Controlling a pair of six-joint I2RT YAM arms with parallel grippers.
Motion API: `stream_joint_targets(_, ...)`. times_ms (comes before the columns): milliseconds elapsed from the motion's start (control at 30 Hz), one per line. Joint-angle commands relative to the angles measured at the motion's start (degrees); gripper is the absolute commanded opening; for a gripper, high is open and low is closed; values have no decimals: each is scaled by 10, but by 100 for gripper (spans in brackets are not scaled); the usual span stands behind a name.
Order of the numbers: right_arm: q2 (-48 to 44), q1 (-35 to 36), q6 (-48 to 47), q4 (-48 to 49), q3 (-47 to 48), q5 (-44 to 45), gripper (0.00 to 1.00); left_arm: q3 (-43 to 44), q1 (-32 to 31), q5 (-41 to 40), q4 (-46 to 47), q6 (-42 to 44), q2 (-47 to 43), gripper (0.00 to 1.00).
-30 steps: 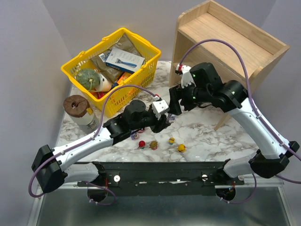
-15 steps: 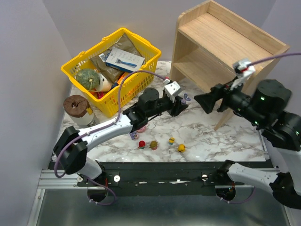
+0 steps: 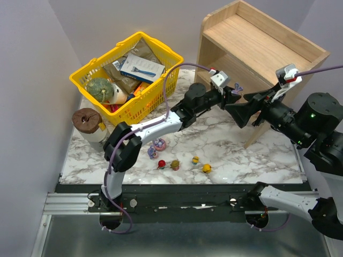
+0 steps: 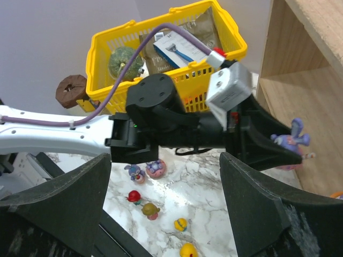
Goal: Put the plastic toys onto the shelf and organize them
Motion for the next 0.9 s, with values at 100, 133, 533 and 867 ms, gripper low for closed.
stream_joint_targets(100,-7,4,-21,-7,-8,10,89,117,0,-20,3,10,80,0)
stream_joint_targets(133,-7,3,-24,-8,-8,12,89,121,0,-25,3,13,85,0)
stream_joint_targets(533,-3,4,-25,-29,-19,47,89,161,-5,-65,7,76,149,3)
stream_joint_targets(867,12,4,-21,-49,-18,68,89,146,-7,-47,23,98,167,19)
